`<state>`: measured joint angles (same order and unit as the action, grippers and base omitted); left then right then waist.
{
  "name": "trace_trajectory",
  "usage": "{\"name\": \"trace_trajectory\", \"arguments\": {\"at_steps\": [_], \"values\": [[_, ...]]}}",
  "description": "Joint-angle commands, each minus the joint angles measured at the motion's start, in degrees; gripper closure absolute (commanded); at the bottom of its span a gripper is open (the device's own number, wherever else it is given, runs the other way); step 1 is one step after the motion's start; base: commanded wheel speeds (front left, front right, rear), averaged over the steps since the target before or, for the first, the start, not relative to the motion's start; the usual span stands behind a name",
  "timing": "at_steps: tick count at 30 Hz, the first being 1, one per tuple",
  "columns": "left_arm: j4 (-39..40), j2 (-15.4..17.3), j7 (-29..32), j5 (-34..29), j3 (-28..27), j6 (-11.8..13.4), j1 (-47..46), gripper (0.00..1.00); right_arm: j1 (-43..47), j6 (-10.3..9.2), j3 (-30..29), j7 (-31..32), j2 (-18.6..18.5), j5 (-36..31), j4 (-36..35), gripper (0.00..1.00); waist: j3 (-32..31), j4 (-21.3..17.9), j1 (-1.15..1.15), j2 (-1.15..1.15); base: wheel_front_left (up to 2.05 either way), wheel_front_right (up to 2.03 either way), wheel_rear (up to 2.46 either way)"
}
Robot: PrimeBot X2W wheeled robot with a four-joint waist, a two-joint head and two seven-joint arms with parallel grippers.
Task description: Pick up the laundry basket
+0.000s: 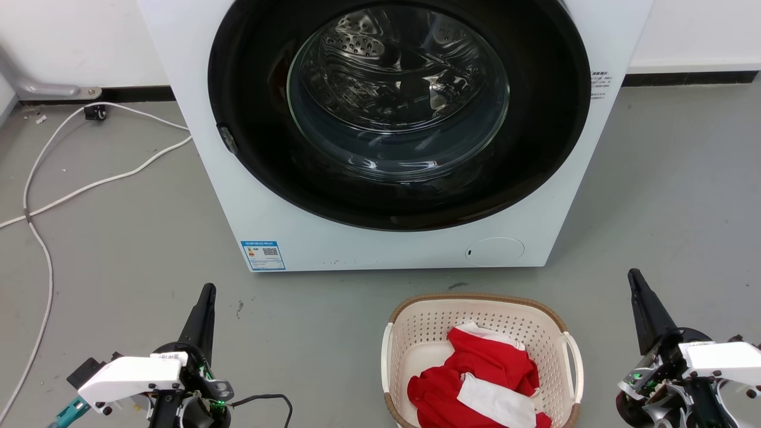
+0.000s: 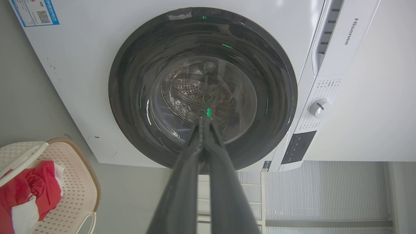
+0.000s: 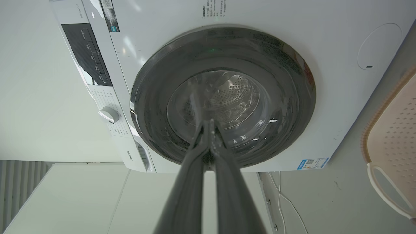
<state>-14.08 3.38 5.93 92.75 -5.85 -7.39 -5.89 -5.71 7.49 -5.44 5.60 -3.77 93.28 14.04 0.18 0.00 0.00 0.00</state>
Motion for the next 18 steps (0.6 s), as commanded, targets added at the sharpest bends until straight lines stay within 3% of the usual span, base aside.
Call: {"name": "trace_trajectory", "arguments": {"at_steps": [1,18], "values": [[-0.1,0.0,0.2,-0.2,-0.1,-0.2,-0.5,1.00,-0.8,0.00,-0.1,0.2,0.2,-0.2,0.1,1.00,0.0,0.0,0.00,0.00,0.00,0.00,0.00],[-0.1,-0.1,0.4,-0.3,-0.3,-0.2,-0.6,1.00,-0.8,0.00,-0.3,0.3,0.3,-0.4,0.1,1.00,0.0,0.0,0.00,0.00,0.00,0.00,0.00]]}}
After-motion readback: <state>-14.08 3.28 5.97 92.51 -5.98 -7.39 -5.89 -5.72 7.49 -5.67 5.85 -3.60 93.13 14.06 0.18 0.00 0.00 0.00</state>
